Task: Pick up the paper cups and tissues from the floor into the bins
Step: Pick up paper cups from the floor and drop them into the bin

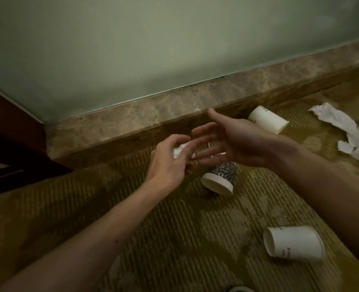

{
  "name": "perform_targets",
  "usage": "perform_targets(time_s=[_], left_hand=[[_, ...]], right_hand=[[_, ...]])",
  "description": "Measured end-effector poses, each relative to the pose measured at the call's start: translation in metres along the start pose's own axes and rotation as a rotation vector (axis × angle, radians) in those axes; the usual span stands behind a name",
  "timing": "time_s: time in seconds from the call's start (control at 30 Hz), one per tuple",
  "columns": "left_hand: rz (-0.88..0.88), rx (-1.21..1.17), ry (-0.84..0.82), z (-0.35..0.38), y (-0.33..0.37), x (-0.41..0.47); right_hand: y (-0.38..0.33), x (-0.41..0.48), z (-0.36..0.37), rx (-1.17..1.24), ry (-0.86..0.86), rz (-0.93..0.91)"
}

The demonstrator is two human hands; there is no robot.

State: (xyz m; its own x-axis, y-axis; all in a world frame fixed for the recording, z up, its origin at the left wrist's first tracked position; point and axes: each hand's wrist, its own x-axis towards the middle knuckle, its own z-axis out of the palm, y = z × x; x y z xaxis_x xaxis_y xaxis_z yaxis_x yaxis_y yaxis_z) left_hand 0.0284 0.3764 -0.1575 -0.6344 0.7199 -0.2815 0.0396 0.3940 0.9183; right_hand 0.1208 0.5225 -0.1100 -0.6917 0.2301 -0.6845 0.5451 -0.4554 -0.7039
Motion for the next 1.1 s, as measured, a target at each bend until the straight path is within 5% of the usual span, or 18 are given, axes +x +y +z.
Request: perform_targets(time_s=[0.2,0.47,0.67,0.83,1.1], left_hand=[[-0.062,0.216,0.013,-0.02,-0.013,0.001],[-0.156,0.171,0.079,-0.019,-0.015,0.011],[-0.163,0.067,-0.073,-0.017,-0.018,0.014],[-0.144,0.042,-0.091,-0.014,-0.032,0.016],[-0.113,0.131,-0.028,-0.002,-0.02,0.021]], right_hand=[[0.008,0.017,0.0,-0.701,0.383,-0.189],[0.031,0.061,-0.013,-1.19,0.588,0.027],[0.043,0.075,-0.017,-1.215,0.682,0.087],[0.044,0.081,-0.011,-1.14,0.594,0.038],[0.045,0.058,-0.01,-0.683,0.571,-0.284]])
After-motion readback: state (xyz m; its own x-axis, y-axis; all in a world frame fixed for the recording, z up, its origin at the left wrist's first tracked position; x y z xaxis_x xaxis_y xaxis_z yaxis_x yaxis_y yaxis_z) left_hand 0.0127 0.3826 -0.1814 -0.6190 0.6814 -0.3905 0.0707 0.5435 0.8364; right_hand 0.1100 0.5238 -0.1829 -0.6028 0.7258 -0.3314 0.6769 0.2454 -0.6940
